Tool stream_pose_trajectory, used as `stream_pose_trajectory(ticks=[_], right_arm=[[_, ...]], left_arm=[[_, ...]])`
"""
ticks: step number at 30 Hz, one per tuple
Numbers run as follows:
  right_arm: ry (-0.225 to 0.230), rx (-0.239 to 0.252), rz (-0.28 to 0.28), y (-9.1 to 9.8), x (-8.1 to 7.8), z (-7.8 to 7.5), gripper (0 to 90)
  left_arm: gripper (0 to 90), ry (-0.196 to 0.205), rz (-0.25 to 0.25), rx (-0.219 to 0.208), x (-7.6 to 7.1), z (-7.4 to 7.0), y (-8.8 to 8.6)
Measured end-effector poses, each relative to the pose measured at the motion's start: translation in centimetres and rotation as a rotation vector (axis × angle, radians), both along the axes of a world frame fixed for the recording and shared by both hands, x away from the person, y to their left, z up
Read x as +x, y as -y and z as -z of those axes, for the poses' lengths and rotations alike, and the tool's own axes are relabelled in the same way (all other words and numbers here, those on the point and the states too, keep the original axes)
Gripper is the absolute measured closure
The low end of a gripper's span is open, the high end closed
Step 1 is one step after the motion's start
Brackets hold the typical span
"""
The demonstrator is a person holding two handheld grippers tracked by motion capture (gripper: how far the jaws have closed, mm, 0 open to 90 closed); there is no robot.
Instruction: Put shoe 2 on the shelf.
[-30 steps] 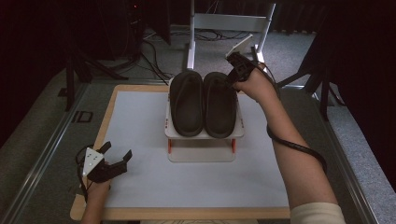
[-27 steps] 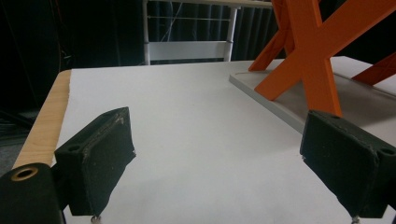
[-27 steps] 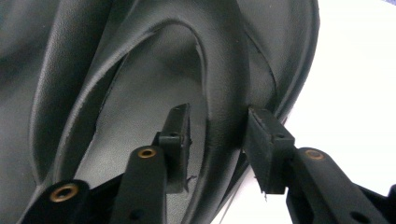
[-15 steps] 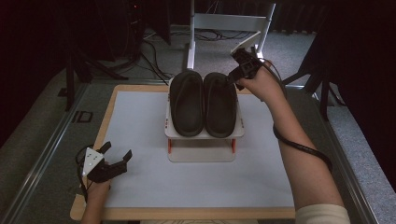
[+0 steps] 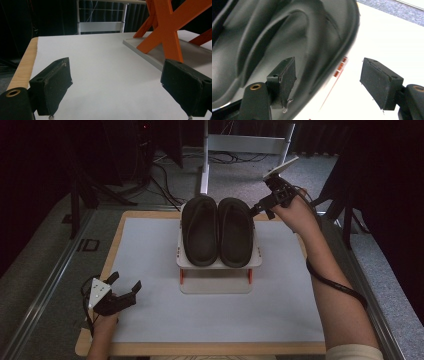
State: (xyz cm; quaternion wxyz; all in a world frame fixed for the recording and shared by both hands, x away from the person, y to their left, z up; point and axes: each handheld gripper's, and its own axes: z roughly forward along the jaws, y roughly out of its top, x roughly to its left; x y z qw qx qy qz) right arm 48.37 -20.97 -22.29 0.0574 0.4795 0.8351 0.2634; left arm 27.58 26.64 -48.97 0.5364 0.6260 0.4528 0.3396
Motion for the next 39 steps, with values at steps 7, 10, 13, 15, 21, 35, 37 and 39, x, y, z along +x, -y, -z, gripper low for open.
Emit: stream_pose_trajectory(ticks=[7,10,13,15,21,35,37,39], right_arm=[[0.023,0.016,0.013,2.3,-0.3,1.0,25.9],[0.043,0.028,0.021,3.3,-0.5,1.4,25.9],[0.040,0.039,0.029,4.2,-0.6,2.0,25.9],[0.041,0.029,0.033,4.6,-0.7,2.5,25.1],[0.101,0.019,0.022,5.8,-1.1,4.6,19.2],[0.125,0.087,0.083,9.0,-1.9,10.9,18.6],[0.123,0.091,0.087,9.3,-1.9,11.4,18.6],[0.134,0.092,0.094,9.9,-2.1,13.0,17.5]], left_arm=[[9.5,0.001,-0.002,0.001,0.0,0.0,0.0],[9.4,0.001,-0.002,0.001,0.0,0.0,0.0],[9.5,0.001,-0.002,0.002,0.0,0.0,0.0],[9.5,0.002,-0.002,0.001,0.0,0.0,0.0],[9.4,0.002,-0.002,0.001,0.0,0.0,0.0],[9.5,0.001,-0.002,0.001,0.0,0.0,0.0],[9.4,0.001,-0.002,0.001,0.0,0.0,0.0],[9.5,0.001,-0.002,0.001,0.0,0.0,0.0]])
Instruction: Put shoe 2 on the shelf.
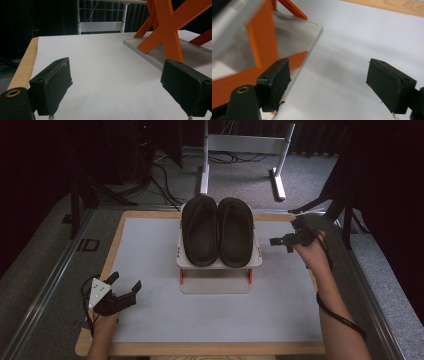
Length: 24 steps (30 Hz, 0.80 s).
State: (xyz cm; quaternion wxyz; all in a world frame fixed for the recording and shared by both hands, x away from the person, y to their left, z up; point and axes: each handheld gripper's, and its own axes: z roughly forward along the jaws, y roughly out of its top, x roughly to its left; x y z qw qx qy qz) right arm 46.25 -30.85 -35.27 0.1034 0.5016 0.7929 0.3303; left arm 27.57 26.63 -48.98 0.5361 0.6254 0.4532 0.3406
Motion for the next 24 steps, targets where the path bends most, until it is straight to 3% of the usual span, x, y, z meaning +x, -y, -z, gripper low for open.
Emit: stream_pose_trajectory(ticks=[6,7,11,13,15,22,24], right_arm=[[0.005,-0.004,0.000,0.9,-0.5,2.5,17.5],[0.032,0.010,-0.005,1.3,-0.9,3.9,17.2],[0.064,0.038,-0.006,1.8,-1.4,5.5,16.8],[0.112,0.055,0.011,2.2,-1.9,6.8,13.8],[0.143,0.066,0.027,2.5,-2.2,7.4,13.7],[0.161,0.126,0.087,3.5,-3.0,9.2,13.8],[0.160,0.122,0.097,3.6,-3.3,9.8,13.5]], left_arm=[[9.4,-0.001,0.000,-0.002,0.0,0.0,0.0],[9.4,-0.001,0.000,-0.002,0.0,0.0,0.0],[9.4,-0.001,0.000,-0.002,0.0,0.0,0.0],[9.5,0.000,-0.001,-0.002,0.0,0.0,0.0],[9.4,0.000,-0.001,-0.003,0.0,0.0,0.0],[9.4,0.001,0.001,0.000,0.0,0.0,0.0],[9.5,0.001,0.001,0.001,0.0,0.0,0.0]])
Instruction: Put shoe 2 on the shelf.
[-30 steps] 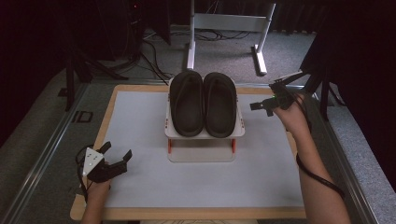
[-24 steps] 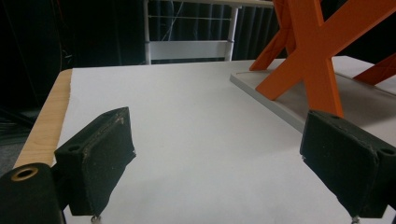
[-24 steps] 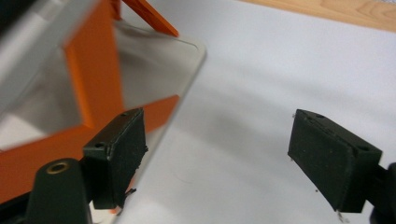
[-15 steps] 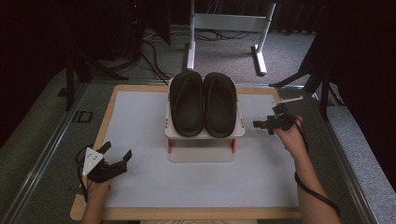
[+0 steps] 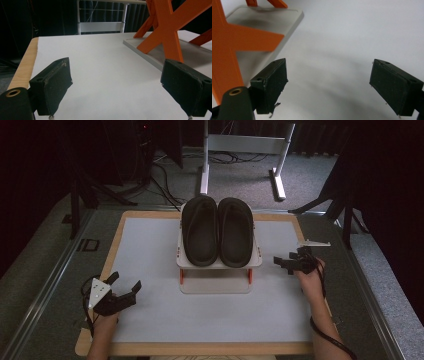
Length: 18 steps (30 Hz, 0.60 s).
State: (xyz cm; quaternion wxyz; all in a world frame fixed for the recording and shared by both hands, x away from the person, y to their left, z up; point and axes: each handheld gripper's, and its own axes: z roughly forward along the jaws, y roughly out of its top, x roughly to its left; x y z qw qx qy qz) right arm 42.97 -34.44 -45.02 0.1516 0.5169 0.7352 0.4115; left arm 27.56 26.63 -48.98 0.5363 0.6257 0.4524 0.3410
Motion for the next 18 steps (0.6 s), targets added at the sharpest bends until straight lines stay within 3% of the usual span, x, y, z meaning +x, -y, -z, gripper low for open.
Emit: stream_pose_trajectory(ticks=[5,12,18], right_arm=[[-0.020,-0.023,0.034,0.2,-0.5,1.2,12.4],[0.015,-0.077,0.107,0.5,-1.5,1.6,12.4],[0.029,-0.112,0.124,0.4,-2.1,2.2,12.3]], left_arm=[[9.4,0.000,-0.002,-0.001,0.0,0.0,0.0],[9.5,0.001,0.001,0.001,0.0,0.0,0.0],[9.5,0.000,0.001,0.002,0.0,0.0,0.0]])
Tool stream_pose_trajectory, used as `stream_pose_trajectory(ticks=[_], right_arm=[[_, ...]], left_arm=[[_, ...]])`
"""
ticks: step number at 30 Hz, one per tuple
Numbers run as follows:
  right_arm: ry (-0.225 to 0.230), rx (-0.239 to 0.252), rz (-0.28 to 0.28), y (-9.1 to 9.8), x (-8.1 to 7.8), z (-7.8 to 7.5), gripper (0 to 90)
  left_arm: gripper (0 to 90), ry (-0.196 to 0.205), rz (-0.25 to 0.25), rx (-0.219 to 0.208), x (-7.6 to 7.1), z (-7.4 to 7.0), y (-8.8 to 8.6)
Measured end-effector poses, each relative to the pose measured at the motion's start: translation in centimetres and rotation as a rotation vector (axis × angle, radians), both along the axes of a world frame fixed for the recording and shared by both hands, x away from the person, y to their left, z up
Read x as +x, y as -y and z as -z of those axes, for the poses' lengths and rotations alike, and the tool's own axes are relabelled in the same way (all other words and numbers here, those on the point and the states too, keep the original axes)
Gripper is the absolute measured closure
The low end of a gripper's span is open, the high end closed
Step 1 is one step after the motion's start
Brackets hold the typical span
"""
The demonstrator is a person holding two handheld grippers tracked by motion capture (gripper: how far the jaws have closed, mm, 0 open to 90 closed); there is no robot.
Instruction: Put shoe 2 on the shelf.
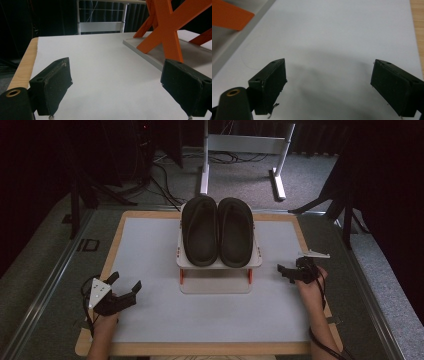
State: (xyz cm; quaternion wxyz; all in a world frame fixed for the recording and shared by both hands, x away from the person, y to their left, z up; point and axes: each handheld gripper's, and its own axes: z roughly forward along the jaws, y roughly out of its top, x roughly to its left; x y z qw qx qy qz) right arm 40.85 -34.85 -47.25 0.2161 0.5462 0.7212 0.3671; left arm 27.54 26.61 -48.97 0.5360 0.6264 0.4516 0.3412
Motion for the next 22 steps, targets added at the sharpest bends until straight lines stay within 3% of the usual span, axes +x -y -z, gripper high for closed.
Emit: stream_pose_trajectory(ticks=[11,22], right_arm=[[0.103,0.019,0.089,0.82,-0.65,0.06,12.1],[0.114,-0.049,0.091,0.28,-0.44,0.41,12.1]], left_arm=[[9.4,0.004,-0.004,-0.005,-0.03,0.01,0.04],[9.4,0.006,0.002,-0.008,-0.07,0.02,0.02]])
